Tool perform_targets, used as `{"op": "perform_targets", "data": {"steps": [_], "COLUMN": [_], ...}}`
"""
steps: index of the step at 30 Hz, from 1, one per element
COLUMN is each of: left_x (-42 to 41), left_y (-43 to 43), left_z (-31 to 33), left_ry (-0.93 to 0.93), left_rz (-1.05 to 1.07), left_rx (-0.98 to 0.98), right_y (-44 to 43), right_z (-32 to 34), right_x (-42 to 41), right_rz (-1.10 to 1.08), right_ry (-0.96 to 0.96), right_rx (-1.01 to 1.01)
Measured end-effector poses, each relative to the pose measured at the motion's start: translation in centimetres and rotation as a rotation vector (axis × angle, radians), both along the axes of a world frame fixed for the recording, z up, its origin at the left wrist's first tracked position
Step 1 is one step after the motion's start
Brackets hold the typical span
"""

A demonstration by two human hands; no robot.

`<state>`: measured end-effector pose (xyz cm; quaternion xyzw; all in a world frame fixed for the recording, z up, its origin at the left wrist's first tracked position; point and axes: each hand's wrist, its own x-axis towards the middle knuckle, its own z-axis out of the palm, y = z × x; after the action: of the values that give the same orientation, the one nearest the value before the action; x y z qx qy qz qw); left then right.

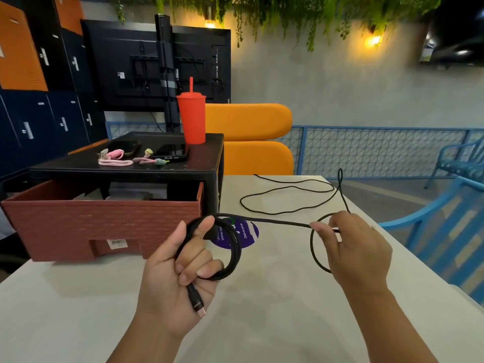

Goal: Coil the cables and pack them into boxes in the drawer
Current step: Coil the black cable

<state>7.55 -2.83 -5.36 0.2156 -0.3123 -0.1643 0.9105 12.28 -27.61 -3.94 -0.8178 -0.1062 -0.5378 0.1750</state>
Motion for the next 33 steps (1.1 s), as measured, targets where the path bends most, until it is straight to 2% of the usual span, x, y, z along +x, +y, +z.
{"op": "perform_targets", "data": {"steps": [3,7,10,13,15,19,23,25,28,31,33], "left_x": [0.0,0.2,0.0,-0.4,-0.6,-1.2,-2.6,-2.3,-2.2,-2.3,-2.5], "left_y": [0.6,2.1,2.5,2.7,2.8,3.2,3.7,3.2,2.1,0.8,0.3], "left_z": [0.1,0.1,0.0,-0.1,0.2,0.9,3.0,3.5,3.8,3.9,3.6], "left_ry": [-0.037,-0.065,-0.016,0.044,0.075,0.057,0.058,-0.002,0.104,0.119,-0.029], "left_rz": [0.035,0.028,0.091,0.166,0.200,0.258,0.648,0.873,1.125,1.324,1.448], "left_rx": [-0.037,-0.044,-0.004,0.017,-0.005,-0.068,0.083,0.166,0.174,0.347,0.596], "right_y": [-0.5,-1.5,-1.3,-0.9,-0.7,0.9,5.1,7.3,9.0,9.2,9.1], "right_z": [-0.4,-0.9,-1.3,-1.3,-1.1,-0.8,-0.5,-0.4,0.0,0.7,1.3], "right_x": [0.3,0.8,1.1,1.3,1.3,0.6,-1.5,-3.0,-4.8,-5.8,-6.3], "right_rz": [-0.002,0.005,0.019,0.027,0.030,0.168,0.319,0.416,0.537,0.608,0.638], "right_ry": [-0.045,0.029,0.102,0.326,0.486,0.785,0.980,0.994,0.957,0.927,0.889], "right_rx": [-0.026,-0.031,-0.055,-0.074,-0.181,-0.370,-0.599,-0.671,-0.710,-0.714,-0.726]}}
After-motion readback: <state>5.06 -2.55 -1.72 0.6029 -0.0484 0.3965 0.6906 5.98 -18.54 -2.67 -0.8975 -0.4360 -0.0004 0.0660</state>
